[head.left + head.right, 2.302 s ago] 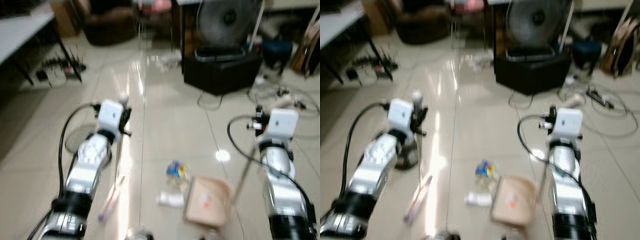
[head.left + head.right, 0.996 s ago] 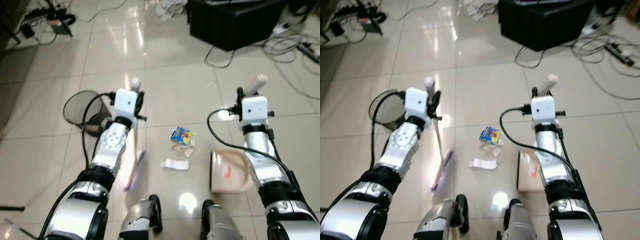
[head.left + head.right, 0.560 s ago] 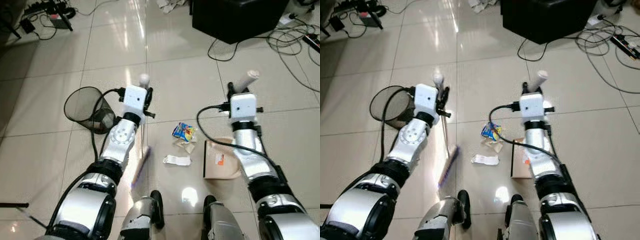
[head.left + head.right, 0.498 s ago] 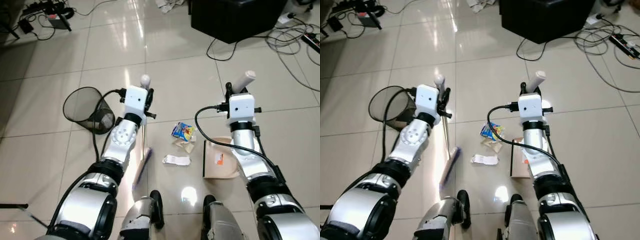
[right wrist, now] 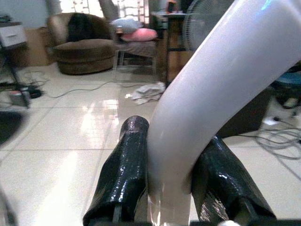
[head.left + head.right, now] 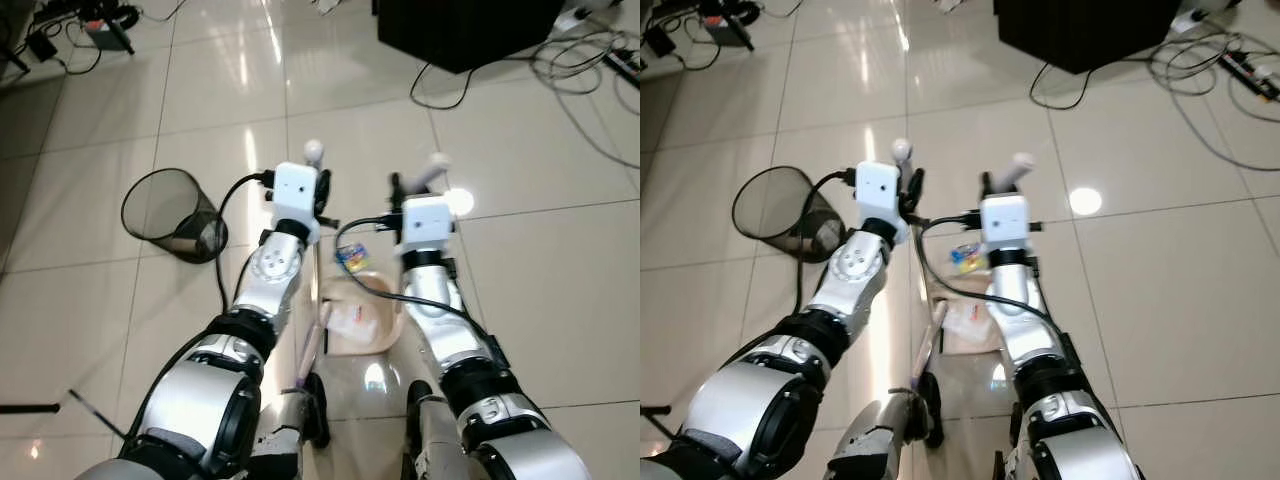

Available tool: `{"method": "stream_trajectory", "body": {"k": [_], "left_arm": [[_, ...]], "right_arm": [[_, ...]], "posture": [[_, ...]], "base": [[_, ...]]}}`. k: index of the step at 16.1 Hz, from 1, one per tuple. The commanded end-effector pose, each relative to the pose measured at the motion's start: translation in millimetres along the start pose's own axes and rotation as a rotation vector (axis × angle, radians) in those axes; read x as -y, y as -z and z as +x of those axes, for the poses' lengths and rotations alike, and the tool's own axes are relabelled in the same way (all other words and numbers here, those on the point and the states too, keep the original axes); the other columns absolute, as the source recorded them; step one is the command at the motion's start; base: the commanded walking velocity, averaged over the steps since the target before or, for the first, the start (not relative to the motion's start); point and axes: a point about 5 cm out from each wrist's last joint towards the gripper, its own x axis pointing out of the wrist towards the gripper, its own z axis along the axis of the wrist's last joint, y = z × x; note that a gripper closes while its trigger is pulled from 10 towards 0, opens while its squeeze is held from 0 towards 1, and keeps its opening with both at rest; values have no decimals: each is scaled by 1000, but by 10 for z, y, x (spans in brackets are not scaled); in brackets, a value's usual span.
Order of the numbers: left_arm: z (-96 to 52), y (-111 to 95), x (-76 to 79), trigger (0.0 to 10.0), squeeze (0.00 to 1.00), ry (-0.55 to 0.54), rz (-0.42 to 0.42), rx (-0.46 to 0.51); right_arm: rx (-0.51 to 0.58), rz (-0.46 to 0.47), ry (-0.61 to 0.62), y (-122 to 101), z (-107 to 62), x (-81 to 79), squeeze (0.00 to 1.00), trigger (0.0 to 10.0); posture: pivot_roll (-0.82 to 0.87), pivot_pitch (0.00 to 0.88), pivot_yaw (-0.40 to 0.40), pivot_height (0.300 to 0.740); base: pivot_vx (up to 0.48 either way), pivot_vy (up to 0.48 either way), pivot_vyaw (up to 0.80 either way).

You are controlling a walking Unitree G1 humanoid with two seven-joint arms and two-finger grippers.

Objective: Sweep floor

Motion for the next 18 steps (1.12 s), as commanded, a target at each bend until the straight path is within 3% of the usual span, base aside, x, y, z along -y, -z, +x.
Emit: {"method": "stream_trajectory", "body": {"k": [1, 8, 10, 14, 18], "left_arm": [[-27, 62, -3, 10000, 0, -11, -77, -27], [31, -143, 111, 10000, 0, 168, -274, 65], [74, -253, 145, 10000, 0, 214, -239, 111], [189, -483, 191, 10000, 0, 346, -47, 159], [343, -851, 43, 10000, 0, 378, -5, 241]], "right_arm": [[-15, -23, -17, 42, -21, -9, 0, 10000], [-88, -18, 63, 190, -109, 155, 0, 10000], [-87, -8, 84, 189, -100, 220, 0, 10000], [-53, 42, 133, 107, -82, 338, 0, 10000], [-11, 88, 174, 1, -75, 477, 0, 10000]], "posture": [[56, 361, 174, 740], [87, 309, 171, 740], [78, 285, 163, 740], [40, 243, 150, 740], [20, 205, 143, 740]], "base": [[0, 0, 0], [0, 0, 0], [0, 0, 0], [0, 0, 0], [0, 0, 0]]}}
